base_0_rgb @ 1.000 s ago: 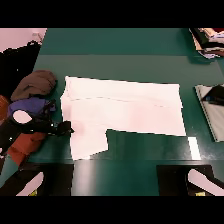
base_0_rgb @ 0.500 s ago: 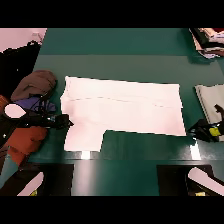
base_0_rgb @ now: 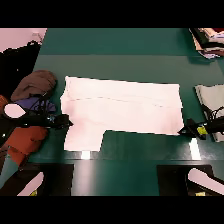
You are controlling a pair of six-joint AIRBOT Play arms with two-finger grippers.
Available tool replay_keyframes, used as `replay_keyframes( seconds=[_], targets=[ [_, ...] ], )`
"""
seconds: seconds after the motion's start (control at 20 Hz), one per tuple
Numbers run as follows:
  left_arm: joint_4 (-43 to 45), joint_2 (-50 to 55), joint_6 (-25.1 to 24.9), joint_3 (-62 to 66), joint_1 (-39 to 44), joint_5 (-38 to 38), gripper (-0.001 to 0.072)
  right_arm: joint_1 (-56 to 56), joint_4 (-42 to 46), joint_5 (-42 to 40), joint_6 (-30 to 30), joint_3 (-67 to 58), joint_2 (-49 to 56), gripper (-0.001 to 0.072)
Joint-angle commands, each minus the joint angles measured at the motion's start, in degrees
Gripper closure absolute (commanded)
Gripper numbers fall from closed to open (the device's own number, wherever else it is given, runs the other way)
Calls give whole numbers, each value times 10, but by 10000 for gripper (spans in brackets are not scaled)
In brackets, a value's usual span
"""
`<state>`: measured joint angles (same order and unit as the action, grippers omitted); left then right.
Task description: Fold the shirts.
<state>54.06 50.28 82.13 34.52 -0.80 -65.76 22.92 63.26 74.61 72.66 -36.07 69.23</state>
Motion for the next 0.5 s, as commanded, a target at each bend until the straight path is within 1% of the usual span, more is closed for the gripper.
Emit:
replay_keyframes(
  seconds=[0.0, 0.1, 0.2, 0.3, 0.35, 0.4, 0.45],
  targets=[
    [35, -27, 12, 12, 0, -41, 683, -8, 43, -7, -1, 0, -51, 698],
    [43, -82, 33, 12, 0, -71, 683, -8, 90, 32, -1, 0, -100, 698],
    [42, -133, 41, 12, 0, -140, 682, -8, 121, 90, -1, 0, -150, 698],
    [38, -177, 65, 12, 0, -219, 682, -8, 138, 137, -1, 0, -207, 699],
    [31, -192, 68, 13, 0, -238, 681, -8, 139, 155, -1, 0, -234, 698],
    [20, -198, 76, 19, 0, -242, 681, -8, 138, 168, 1, 0, -255, 699],
    [14, -196, 77, 28, 0, -229, 681, -9, 133, 171, 16, 0, -270, 699]
  ],
)
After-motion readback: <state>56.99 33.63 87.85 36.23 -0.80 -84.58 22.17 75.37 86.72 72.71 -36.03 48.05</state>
